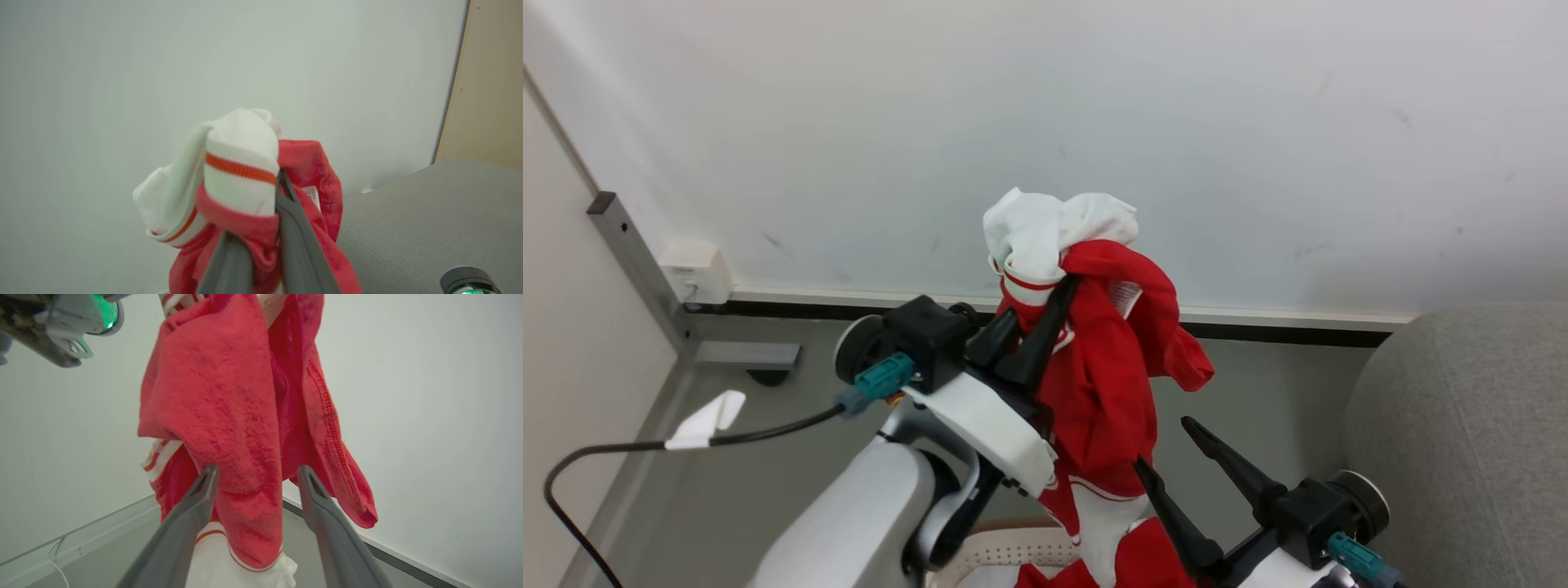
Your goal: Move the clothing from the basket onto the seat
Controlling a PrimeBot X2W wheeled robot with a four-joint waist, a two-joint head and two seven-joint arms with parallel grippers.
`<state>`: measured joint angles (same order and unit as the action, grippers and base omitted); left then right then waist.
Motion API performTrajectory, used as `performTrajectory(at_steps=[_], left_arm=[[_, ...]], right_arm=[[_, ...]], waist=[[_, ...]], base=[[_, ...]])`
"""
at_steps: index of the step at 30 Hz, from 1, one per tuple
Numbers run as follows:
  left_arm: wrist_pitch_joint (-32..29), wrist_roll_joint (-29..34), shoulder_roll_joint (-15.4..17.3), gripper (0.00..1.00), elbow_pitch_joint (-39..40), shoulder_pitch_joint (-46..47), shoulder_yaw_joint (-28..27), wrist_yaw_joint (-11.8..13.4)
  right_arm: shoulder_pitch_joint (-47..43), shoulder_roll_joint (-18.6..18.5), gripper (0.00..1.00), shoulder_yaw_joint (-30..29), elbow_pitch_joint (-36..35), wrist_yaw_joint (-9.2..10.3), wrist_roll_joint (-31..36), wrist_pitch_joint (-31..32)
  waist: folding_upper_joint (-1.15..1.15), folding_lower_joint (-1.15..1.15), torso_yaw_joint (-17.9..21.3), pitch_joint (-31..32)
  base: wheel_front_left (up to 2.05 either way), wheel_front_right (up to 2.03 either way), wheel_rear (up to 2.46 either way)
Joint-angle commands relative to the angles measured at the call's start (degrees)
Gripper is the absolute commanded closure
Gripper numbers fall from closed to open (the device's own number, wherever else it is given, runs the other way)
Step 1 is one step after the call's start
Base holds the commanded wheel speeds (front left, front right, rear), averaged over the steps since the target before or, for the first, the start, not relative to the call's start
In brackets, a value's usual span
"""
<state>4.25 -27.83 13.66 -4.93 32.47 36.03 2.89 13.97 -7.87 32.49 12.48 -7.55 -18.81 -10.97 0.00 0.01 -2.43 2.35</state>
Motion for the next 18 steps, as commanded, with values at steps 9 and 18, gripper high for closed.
performTrajectory(at_steps=[9,18], left_arm=[[-2.3,0.7,-3.9,1.00,1.8,-0.9,6.1,-1.4],[-3.5,0.3,-6.0,1.00,1.6,-1.7,10.2,-2.8]], right_arm=[[4.7,1.3,0.00,3.7,7.2,0.12,-1.4,1.1],[8.0,1.6,0.00,2.8,13.1,0.12,-2.2,-0.5]], waist=[[0.00,-0.01,-6.0,2.0],[0.00,-0.01,-10.1,3.4]], base=[[0.00,0.00,0.00],[0.00,0.00,0.00]])
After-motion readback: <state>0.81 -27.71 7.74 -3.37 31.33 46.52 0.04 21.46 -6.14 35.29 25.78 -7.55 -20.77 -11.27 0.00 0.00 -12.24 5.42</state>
